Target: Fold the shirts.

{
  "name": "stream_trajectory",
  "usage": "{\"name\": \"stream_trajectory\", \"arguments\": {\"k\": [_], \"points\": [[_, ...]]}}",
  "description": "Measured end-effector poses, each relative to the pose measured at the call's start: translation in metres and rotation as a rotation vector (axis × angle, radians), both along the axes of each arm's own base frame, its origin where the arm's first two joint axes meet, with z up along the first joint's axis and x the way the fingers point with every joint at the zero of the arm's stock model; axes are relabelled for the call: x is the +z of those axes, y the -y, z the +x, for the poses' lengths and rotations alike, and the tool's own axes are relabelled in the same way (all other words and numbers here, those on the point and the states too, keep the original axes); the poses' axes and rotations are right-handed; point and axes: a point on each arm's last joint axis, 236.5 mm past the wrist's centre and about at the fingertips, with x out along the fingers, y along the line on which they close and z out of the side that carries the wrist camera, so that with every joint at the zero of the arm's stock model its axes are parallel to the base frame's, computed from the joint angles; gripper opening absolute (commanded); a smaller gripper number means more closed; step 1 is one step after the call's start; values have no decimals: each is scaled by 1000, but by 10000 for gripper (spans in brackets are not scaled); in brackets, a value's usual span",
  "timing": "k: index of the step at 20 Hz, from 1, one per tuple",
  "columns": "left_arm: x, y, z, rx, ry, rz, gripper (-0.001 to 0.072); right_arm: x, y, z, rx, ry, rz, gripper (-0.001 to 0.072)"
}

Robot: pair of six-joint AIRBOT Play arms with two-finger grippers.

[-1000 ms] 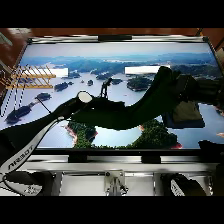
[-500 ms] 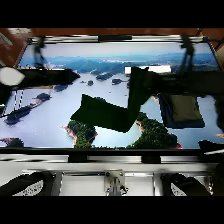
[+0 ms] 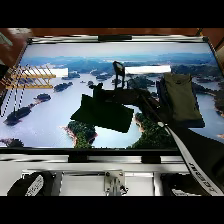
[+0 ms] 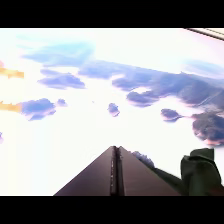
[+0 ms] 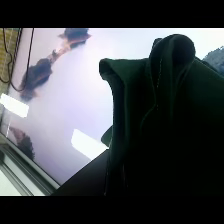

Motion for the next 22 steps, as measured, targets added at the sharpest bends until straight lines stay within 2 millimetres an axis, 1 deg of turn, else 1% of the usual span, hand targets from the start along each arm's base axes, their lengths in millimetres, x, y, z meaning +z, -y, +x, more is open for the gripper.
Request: {"name": "stream_trajectory", "arguments": {"k": [2, 4, 9, 10, 11, 12, 13, 15, 17, 19, 20, 22], "points": [[-3, -3, -9, 5, -23, 4, 49, -9, -12, 3, -25, 1, 20, 65], [-6, -6, -12, 9, -37, 10, 49, -13, -22, 5, -51, -1, 42, 65], [-11, -9, -13, 12, -57, 10, 49, -16, -38, 4, -91, -4, 85, 67], [-12, -9, -13, 12, -60, 10, 49, -20, -42, 1, -94, -18, 89, 84], [-13, -9, -12, 11, -63, 9, 49, -24, -46, -2, -95, -33, 90, 236], [-14, -9, -12, 11, -67, 9, 49, -28, -49, -4, -96, -41, 91, 487], [-14, -9, -12, 12, -68, 9, 49, -30, -51, -5, -97, -43, 91, 516], [-15, -10, -12, 12, -70, 9, 49, -32, -51, -4, -100, -44, 89, 516], [-15, -9, -12, 11, -71, 8, 49, -26, -44, 1, -100, -26, 80, 516], [-15, -10, -11, 12, -71, 8, 49, -18, -25, 8, -92, -3, 44, 516], [-15, -10, -11, 12, -71, 8, 49, -15, -9, 13, -83, 4, 9, 516], [-15, -10, -11, 12, -72, 8, 49, -15, 34, 21, -69, 2, -96, 517]]}}
